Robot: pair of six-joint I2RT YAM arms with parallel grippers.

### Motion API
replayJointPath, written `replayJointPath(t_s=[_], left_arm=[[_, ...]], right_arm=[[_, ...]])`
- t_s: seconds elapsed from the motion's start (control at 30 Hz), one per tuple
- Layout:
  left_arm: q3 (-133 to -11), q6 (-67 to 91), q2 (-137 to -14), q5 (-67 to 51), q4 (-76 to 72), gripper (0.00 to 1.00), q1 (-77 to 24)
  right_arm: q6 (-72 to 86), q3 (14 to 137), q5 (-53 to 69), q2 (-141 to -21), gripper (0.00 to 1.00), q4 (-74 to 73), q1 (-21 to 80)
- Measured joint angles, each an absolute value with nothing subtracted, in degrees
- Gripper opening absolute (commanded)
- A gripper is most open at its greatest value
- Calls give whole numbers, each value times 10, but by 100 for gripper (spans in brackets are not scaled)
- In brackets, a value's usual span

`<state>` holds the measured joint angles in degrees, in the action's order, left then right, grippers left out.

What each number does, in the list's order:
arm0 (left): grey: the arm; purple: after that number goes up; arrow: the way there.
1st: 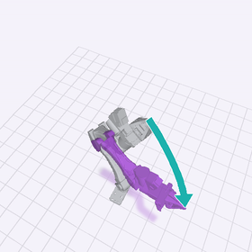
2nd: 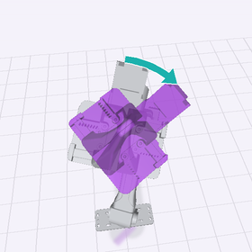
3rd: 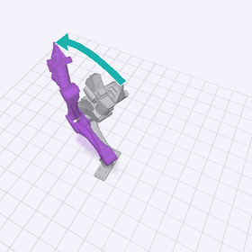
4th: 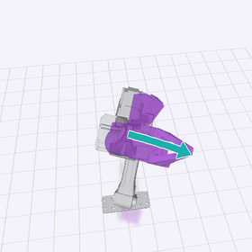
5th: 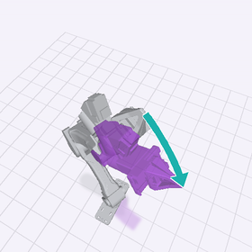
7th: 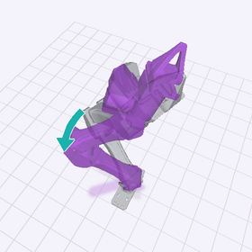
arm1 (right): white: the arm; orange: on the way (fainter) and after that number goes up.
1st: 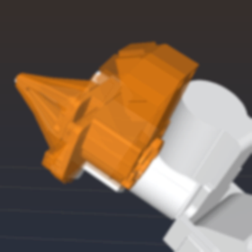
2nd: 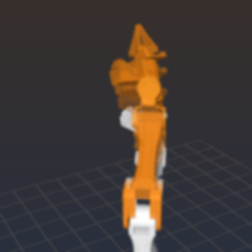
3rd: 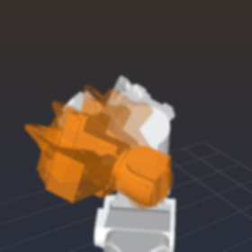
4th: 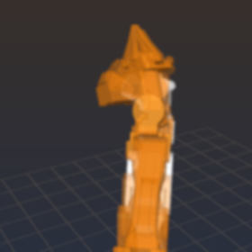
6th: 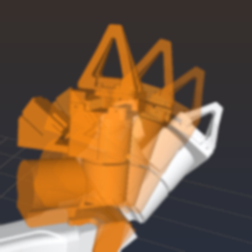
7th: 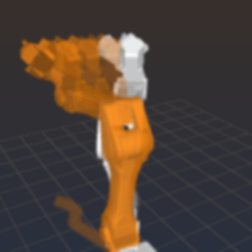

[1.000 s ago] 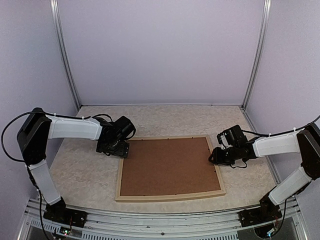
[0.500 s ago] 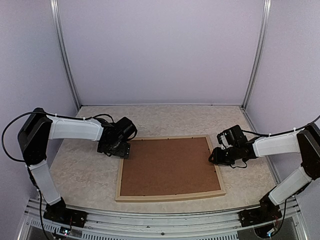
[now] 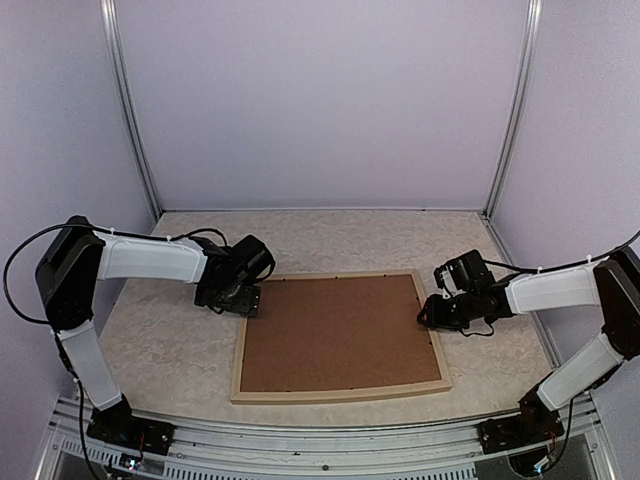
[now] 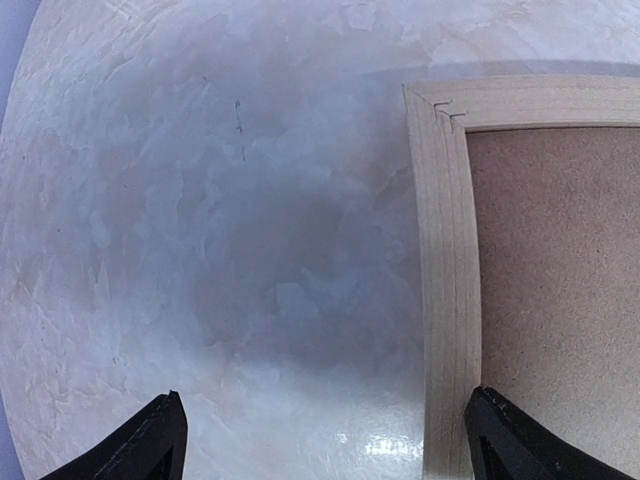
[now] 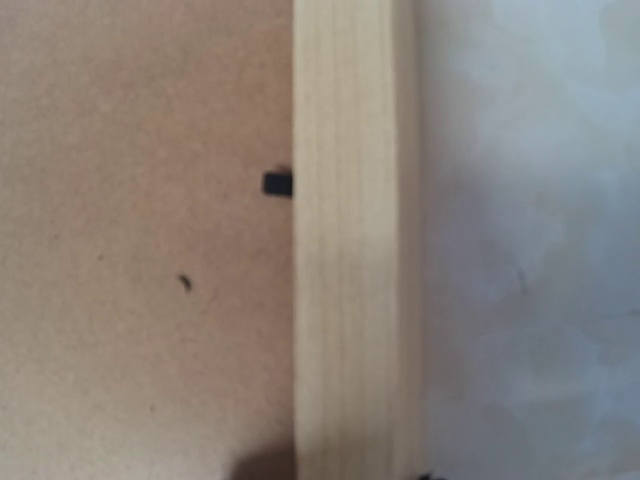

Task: Put the photo into the frame
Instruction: Press the fastener onto the backboard.

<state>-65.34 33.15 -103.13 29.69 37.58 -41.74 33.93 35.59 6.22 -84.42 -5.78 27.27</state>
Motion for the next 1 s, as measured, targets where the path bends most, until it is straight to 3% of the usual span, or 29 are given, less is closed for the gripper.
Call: replayJointPath(t_s=[1.0], left_arm=[[-681,331,-1054,329,411,96,-438]], right_arm=[[339,356,62,-845,39,-57,273]])
